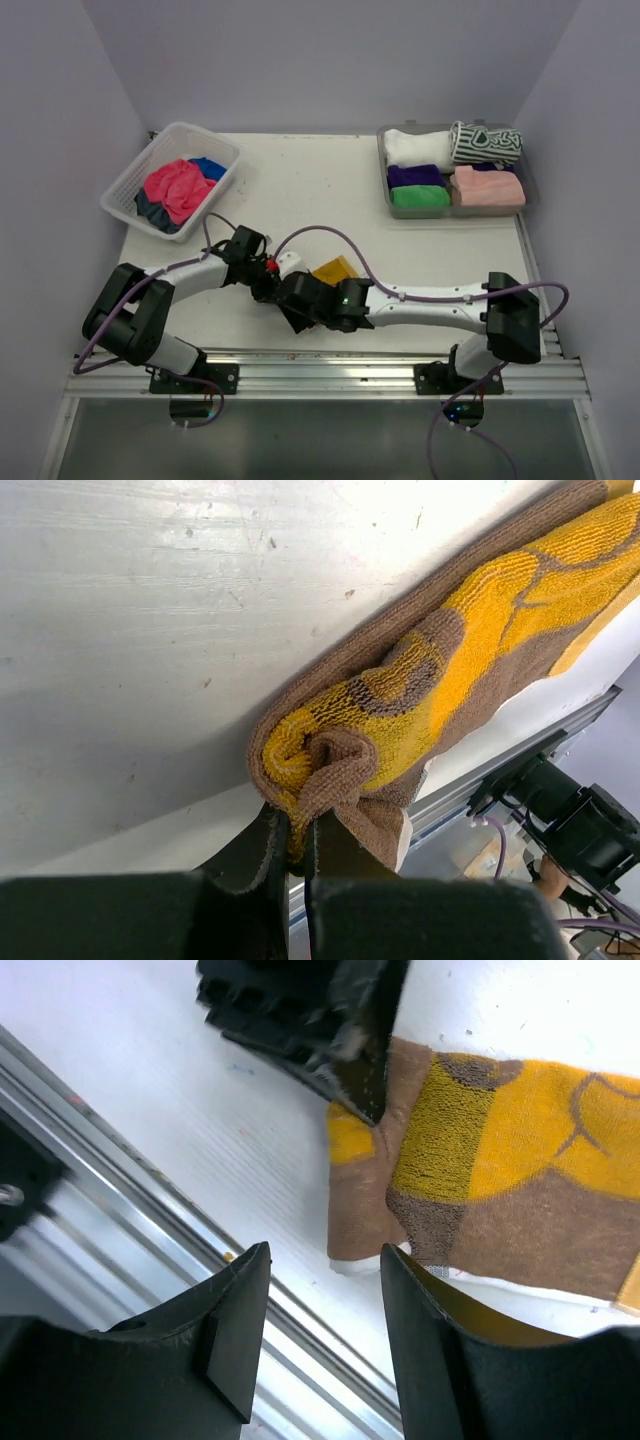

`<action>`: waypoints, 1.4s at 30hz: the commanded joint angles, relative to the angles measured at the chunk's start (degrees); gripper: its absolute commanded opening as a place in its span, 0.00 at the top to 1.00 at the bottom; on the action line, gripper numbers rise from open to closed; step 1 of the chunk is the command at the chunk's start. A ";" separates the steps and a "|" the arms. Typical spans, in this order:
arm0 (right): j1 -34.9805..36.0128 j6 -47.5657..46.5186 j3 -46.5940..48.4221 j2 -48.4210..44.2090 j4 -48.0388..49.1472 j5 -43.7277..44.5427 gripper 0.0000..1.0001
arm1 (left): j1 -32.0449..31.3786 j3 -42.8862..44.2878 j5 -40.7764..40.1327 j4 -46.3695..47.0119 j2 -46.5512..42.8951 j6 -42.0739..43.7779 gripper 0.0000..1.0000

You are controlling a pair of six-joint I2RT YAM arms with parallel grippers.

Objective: Roll the towels
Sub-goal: Roll the towel

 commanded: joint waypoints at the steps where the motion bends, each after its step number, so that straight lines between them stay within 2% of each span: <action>1: 5.79 -7.28 5.14 6.58 -8.18 17.75 0.48 | -0.21 1.76 -1.71 -2.47 -1.30 -2.23 1.00; 7: 11.95 -11.77 9.46 15.13 -6.70 26.01 0.40 | -0.21 2.38 -1.71 -3.70 -1.47 -2.59 1.00; 13: 12.04 -14.33 8.77 21.19 -2.74 27.95 0.42 | -0.21 2.38 -1.98 -4.58 -2.44 -2.94 1.00; 16: 12.04 -13.81 7.71 22.08 -1.07 28.57 0.56 | -0.21 2.03 -2.15 -4.76 -3.05 -3.11 1.00; 17: 11.95 -13.37 7.71 22.17 -0.98 28.92 0.72 | -0.21 1.85 -2.06 -4.76 -3.23 -3.20 1.00; 19: 11.43 -12.32 7.62 21.56 -0.54 29.10 0.87 | -0.21 1.41 -1.98 -4.59 -4.02 -3.38 1.00; 20: 11.34 -12.13 7.36 20.94 -0.36 28.93 1.00 | -0.21 1.24 -1.63 -4.41 -4.37 -3.38 1.00; 21: 10.64 -11.78 6.84 20.24 0.94 27.44 1.00 | -0.21 1.15 -1.36 -4.32 -4.98 -2.94 1.00; 22: 10.28 -11.52 5.27 18.23 1.83 26.12 1.00 | -0.13 1.41 -1.19 -4.50 -5.42 -2.68 0.94; 23: 9.59 -11.43 4.21 16.99 3.14 24.20 1.00 | -0.12 1.50 -1.18 -4.67 -5.78 -2.59 0.81; 26: 4.94 -10.03 -1.40 11.47 9.11 13.31 1.00 | 0.23 1.67 -1.18 -5.29 -7.80 -2.50 0.53; 27: 3.88 -9.50 -2.82 9.97 11.57 10.76 1.00 | 0.58 1.76 -1.18 -5.72 -8.76 -2.32 0.46; 28: 2.91 -8.10 -5.19 8.82 12.55 6.38 1.00 | 0.75 2.02 -1.18 -5.90 -9.12 -2.24 0.44; 30: 0.10 -6.87 -7.31 5.65 15.35 2.23 1.00 | 1.10 2.29 -1.36 -6.60 -10.17 -1.71 0.30; 32: -1.66 -4.93 -10.30 3.98 17.38 -4.08 1.00 | 1.37 2.55 -1.45 -6.96 -10.44 -1.62 0.28; 33: -3.59 -4.14 -11.18 2.84 19.48 -6.56 1.00 | 1.37 2.55 -1.45 -6.70 -10.53 -1.36 0.23; 36: -7.80 -0.72 -13.56 2.48 22.13 -15.79 1.00 | 1.37 2.20 -0.22 -4.77 -10.18 -1.44 0.21; 42: -13.88 6.76 -19.35 2.04 32.75 -29.68 1.00 | 0.67 2.91 0.92 -2.04 -6.32 -1.62 0.23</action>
